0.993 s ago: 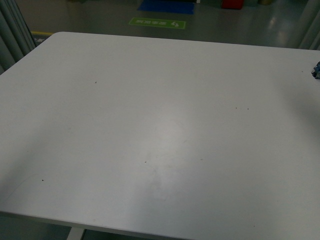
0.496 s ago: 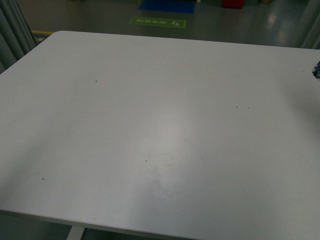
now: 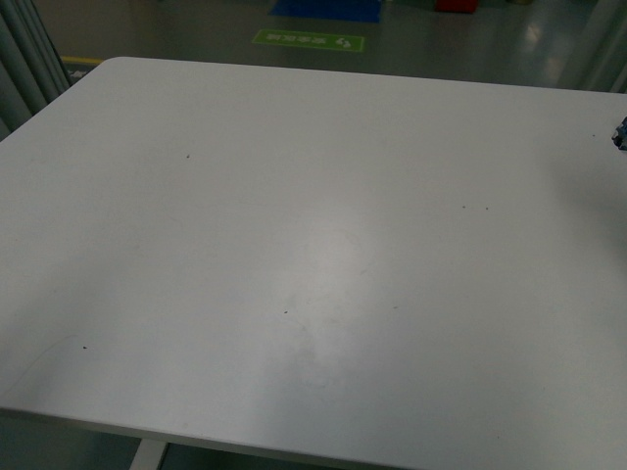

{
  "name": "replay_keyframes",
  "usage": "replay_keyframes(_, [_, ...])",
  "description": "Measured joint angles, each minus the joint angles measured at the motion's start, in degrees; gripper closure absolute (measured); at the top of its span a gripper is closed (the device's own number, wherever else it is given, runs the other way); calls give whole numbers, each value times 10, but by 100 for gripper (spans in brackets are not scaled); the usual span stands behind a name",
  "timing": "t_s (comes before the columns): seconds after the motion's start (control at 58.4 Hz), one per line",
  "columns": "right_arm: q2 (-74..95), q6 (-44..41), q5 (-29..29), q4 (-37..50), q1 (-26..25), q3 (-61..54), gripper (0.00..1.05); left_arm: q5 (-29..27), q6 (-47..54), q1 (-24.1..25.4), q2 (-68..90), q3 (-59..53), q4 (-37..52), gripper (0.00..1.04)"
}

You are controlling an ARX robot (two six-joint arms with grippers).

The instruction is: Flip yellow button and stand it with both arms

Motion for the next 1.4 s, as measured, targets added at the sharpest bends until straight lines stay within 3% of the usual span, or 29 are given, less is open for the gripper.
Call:
replay_keyframes(0.137, [70,-141,29,-19,-24,35,71,0,0,0,0,0,0,27])
replay_keyframes(0.257, [112,-205,42,-34,-58,69,71,0,0,0,0,0,0,5])
replay_keyframes(0.496, [188,-293,65,-63,-111,129,71,0,1,0,0,0,0,7])
replay_keyframes(0.907, [274,-408,45,-55,-128,169,71,0,1,0,0,0,0,7])
replay_keyframes(1.403, [379,-426,24,-68,-163,236,71,0,1,0,0,0,0,7])
